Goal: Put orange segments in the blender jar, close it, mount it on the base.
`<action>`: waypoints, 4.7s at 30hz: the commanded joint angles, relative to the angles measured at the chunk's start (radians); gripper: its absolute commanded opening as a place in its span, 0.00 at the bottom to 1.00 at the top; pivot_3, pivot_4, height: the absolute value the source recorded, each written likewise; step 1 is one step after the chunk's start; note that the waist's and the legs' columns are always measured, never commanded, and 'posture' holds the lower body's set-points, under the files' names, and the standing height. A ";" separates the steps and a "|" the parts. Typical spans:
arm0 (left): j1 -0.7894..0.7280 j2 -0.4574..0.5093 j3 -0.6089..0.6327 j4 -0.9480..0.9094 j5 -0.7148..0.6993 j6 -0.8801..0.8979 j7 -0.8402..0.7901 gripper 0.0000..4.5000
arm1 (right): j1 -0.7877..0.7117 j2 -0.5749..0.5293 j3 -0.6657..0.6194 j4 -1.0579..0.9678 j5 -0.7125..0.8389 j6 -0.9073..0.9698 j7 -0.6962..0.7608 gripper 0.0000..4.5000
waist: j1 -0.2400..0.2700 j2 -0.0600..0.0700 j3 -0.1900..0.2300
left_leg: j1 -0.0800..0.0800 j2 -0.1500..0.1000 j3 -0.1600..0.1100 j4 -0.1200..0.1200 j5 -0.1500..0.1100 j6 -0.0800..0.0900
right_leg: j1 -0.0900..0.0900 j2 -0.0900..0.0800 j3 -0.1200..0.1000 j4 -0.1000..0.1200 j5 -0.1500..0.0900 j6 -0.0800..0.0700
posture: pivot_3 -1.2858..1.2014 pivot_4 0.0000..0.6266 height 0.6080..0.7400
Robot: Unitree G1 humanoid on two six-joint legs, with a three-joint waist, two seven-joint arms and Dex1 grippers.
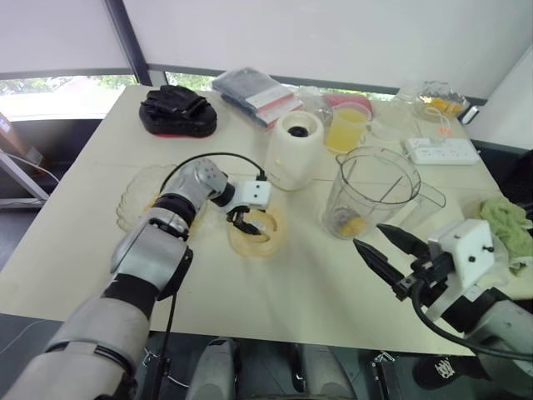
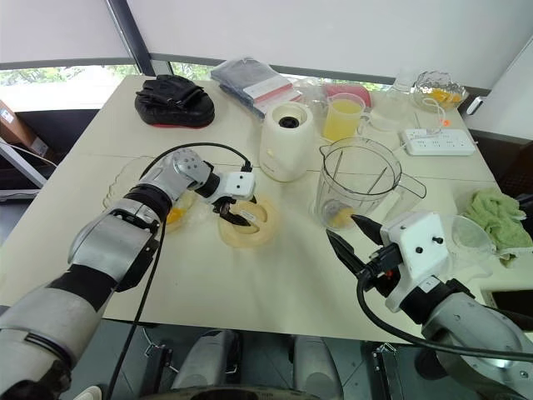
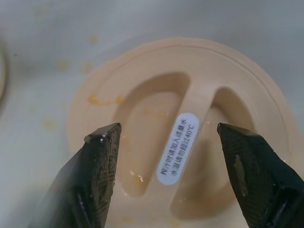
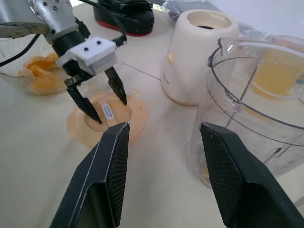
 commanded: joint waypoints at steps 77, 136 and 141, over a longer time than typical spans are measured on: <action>-0.358 -0.095 0.305 -0.060 -0.265 -0.025 -0.144 0.05 | -0.534 0.890 0.053 0.629 -0.892 0.149 0.013 0.98 | 0.000 0.002 -0.001 | 0.001 0.000 -0.001 0.008 0.000 0.000 | 0.006 0.002 -0.002 0.000 0.003 -0.001 | 0.52 0.24 1.00; -0.488 -0.268 0.201 0.013 -0.099 0.080 -0.064 0.05 | -0.658 1.108 0.160 0.534 -0.959 0.218 0.047 0.23 | -0.004 0.005 0.000 | 0.000 -0.001 -0.001 0.006 -0.001 0.001 | 0.002 0.002 -0.001 0.001 0.002 0.001 | 0.52 0.24 1.00; -0.511 -0.264 0.229 0.016 -0.107 0.112 -0.066 0.05 | -0.653 1.116 0.182 0.515 -0.976 0.229 0.052 0.23 | -0.004 0.005 0.000 | 0.000 -0.001 -0.001 0.005 -0.001 0.001 | 0.002 0.002 -0.001 0.001 0.002 0.002 | 0.52 0.24 1.00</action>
